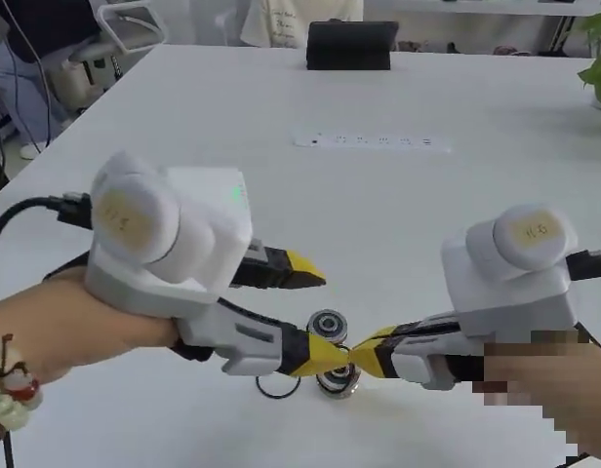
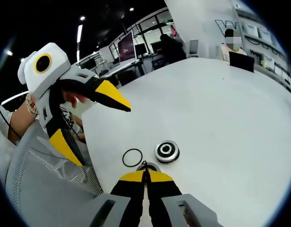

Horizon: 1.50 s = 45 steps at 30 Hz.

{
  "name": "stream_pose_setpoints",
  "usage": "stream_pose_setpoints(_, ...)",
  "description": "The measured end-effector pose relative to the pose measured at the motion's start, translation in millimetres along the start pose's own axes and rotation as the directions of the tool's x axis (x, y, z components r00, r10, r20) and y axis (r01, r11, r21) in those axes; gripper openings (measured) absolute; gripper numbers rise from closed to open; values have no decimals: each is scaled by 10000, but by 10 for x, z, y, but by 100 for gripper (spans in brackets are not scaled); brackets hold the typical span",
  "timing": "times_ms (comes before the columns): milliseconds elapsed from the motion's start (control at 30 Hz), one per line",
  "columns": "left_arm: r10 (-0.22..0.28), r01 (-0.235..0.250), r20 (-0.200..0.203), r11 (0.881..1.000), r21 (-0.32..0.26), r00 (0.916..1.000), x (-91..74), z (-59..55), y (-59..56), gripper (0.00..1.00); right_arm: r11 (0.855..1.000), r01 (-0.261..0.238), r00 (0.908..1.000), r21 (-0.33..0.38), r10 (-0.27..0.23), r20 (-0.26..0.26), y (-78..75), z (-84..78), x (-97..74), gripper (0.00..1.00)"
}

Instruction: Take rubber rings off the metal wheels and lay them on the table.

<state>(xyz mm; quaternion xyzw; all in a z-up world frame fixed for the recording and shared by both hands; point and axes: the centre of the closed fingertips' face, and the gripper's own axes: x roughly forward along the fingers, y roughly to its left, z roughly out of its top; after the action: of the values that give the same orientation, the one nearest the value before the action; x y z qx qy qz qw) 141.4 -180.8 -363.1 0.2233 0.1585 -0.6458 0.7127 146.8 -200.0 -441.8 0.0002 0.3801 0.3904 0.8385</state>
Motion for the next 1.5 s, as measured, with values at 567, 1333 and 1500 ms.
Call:
stream_pose_setpoints(567, 1138, -1150, -290, 9924, -427, 9931, -519, -268, 32, 53, 9993, -90, 9996, 361, 81, 262, 3, 42, -41, 0)
stream_pose_setpoints(1333, 2179, -1974, 594, 9492, -2451, 9742, -810, -509, -66, 83, 9980, -161, 9993, 607, 139, 358, -1, 52, -52, 0)
stream_pose_setpoints(1500, 2147, -1909, 631, 9448, -2663, 9746, -785, -546, -121, 86, 9976, -203, 9987, 662, 172, 470, 1, 77, -61, 0)
